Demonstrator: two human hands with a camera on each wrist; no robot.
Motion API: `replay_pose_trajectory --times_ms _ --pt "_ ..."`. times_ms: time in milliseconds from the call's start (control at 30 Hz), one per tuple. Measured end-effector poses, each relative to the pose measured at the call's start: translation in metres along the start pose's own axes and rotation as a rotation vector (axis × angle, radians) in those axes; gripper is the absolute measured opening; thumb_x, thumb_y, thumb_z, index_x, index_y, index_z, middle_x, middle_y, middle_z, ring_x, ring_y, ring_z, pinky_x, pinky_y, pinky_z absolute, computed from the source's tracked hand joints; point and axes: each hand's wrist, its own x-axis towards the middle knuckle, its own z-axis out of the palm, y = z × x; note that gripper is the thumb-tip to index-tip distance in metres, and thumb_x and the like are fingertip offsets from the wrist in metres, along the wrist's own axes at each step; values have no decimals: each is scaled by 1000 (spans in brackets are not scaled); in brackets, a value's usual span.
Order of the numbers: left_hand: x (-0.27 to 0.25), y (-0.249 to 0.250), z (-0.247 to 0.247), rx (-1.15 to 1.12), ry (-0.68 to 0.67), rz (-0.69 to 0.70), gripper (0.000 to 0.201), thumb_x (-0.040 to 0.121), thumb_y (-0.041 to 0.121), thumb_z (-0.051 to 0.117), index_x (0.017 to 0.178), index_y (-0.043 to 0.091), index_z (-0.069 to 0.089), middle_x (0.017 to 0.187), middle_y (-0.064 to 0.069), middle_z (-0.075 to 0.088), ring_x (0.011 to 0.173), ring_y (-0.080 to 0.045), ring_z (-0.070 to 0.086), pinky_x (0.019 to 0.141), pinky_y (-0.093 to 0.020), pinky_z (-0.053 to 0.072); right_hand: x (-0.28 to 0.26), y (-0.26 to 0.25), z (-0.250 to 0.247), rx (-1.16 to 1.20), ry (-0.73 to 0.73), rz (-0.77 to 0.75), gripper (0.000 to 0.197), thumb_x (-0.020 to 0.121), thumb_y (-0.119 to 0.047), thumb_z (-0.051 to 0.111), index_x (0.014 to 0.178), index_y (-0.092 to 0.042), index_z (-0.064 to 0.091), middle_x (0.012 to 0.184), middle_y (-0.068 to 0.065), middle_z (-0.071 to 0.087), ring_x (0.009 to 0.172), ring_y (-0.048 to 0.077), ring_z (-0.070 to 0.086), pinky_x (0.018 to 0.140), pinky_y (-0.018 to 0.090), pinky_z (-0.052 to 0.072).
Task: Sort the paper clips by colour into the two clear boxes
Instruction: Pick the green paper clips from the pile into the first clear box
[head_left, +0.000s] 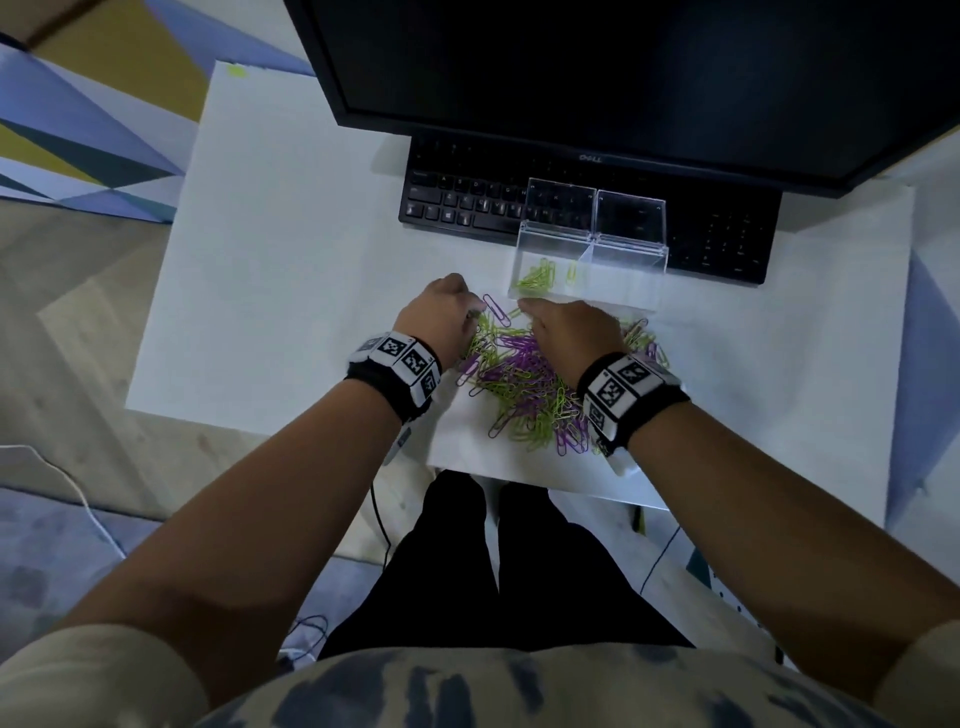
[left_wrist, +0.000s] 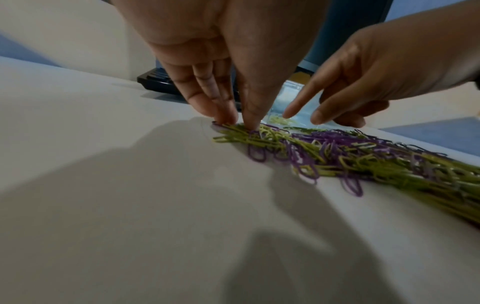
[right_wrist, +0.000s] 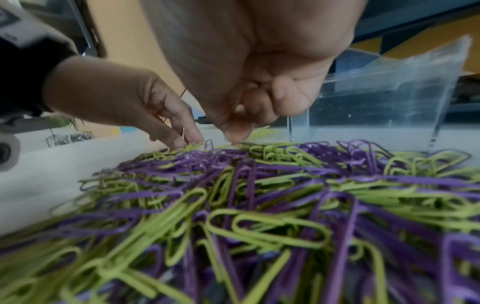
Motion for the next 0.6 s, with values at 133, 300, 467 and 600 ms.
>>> replay_pose_trajectory --times_ms 133,300,467,600 --pt "1 2 1 94 -28 64 20 92 15 47 99 11 66 108 -8 56 105 -25 52 80 -40 49 10 -3 9 -97 31 -36 34 91 -5 49 120 -19 59 81 12 70 72 33 66 62 34 50" --pt "5 2 3 95 -93 75 14 85 13 54 96 9 62 105 -10 56 102 -27 51 84 -40 47 12 -5 15 -116 -4 6 20 92 -7 48 111 -8 54 81 12 68 70 32 65 56 30 40" --pt "1 3 -4 -304 -7 -151 2 80 9 61 79 10 60 82 -2 63 75 -14 57 63 -16 44 9 -2 18 -29 -47 96 16 92 -11 44 104 -4 51 76 12 63 70 33 63 58 31 41" --pt "-6 -6 -12 -533 102 -307 17 79 9 65 70 18 54 67 8 54 60 -5 48 54 -10 38 0 0 14 67 2 94 14 92 -14 45 102 -7 52 76 11 65 68 32 61 61 35 49"
